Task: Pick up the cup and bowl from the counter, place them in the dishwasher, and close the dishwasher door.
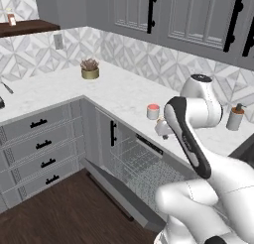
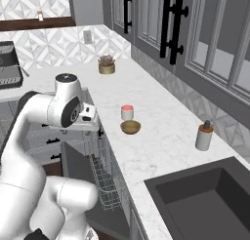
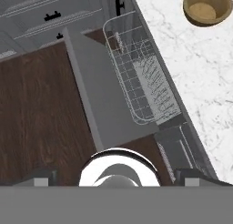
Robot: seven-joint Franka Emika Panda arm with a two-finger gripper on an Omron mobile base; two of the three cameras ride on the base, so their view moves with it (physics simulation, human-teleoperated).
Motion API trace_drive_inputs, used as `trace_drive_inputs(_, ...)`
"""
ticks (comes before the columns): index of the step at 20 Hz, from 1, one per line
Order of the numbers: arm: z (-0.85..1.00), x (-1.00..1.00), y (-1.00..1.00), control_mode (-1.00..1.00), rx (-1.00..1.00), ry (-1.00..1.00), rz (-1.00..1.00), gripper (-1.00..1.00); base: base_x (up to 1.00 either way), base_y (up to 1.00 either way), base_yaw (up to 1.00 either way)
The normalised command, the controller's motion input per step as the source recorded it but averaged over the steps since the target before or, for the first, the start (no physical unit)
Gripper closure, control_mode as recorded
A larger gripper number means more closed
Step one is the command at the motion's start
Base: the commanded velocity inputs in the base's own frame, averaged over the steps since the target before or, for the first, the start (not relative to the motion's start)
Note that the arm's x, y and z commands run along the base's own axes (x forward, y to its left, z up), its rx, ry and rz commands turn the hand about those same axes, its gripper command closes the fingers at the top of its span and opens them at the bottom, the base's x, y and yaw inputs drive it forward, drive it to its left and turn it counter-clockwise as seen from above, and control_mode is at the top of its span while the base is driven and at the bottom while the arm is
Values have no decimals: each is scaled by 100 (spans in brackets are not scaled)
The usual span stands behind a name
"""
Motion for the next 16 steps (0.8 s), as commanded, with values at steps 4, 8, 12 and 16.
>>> trace_drive_inputs(4,-8,97,15,-100,-15,2,0,-100,0,0,0)
trace_drive_inputs(8,-28,86,0,-100,-17,3,0,-100,0,0,0)
trace_drive_inputs(12,-37,61,-22,-100,-10,0,1,-100,0,0,0)
trace_drive_inputs(16,-38,44,-39,-100,-6,0,7,-100,0,0,0)
